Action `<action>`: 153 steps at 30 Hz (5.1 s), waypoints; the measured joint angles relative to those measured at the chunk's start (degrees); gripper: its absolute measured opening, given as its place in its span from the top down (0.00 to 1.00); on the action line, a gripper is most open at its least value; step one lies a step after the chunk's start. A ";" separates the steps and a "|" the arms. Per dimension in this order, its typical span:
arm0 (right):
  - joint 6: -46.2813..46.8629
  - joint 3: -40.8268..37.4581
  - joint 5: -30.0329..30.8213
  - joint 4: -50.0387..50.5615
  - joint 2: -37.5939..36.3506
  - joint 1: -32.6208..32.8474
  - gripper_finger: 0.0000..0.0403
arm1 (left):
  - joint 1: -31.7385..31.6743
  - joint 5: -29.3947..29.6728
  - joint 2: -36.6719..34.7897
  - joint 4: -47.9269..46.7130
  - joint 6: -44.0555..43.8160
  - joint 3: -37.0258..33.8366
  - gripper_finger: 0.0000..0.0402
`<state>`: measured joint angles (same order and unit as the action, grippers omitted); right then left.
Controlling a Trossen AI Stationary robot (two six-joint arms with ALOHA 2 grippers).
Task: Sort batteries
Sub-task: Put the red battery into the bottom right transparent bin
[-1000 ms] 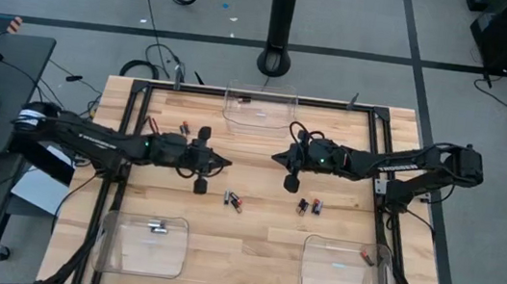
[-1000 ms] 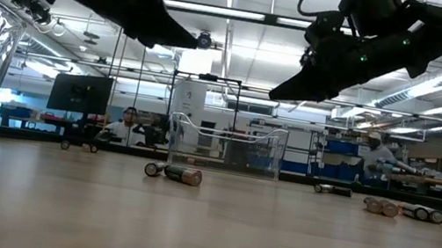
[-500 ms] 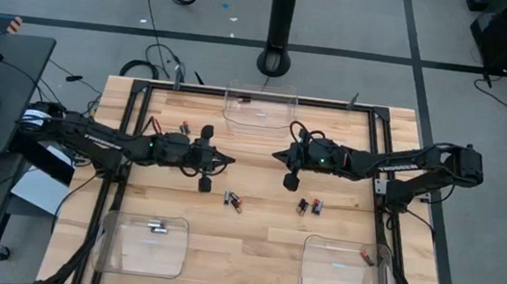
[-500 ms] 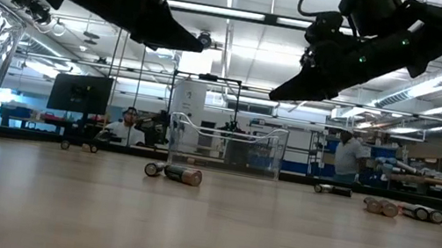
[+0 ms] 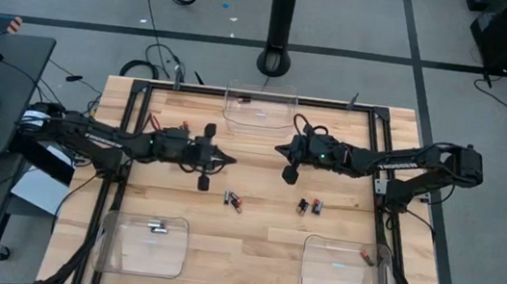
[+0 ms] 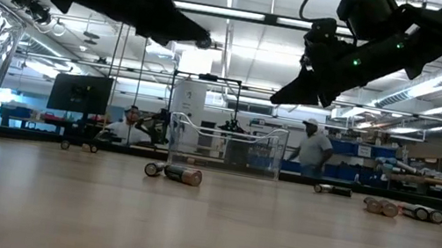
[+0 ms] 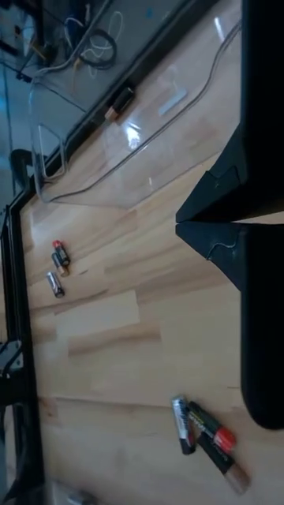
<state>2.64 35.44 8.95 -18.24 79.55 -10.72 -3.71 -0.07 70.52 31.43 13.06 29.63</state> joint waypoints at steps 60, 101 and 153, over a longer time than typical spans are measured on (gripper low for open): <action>7.71 5.05 2.97 3.65 0.07 10.77 0.96 | -0.81 2.02 -0.05 24.47 -2.52 -15.34 0.97; 8.76 7.54 4.96 3.83 0.02 16.63 0.96 | -0.81 3.17 -0.05 24.38 -2.84 -15.32 0.97; 9.62 7.65 5.11 0.03 7.61 16.55 0.94 | -0.81 3.91 -0.05 24.06 -1.88 -15.30 0.97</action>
<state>12.25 43.09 14.06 -18.21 87.15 5.82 -4.51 3.84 70.48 55.49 11.18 14.33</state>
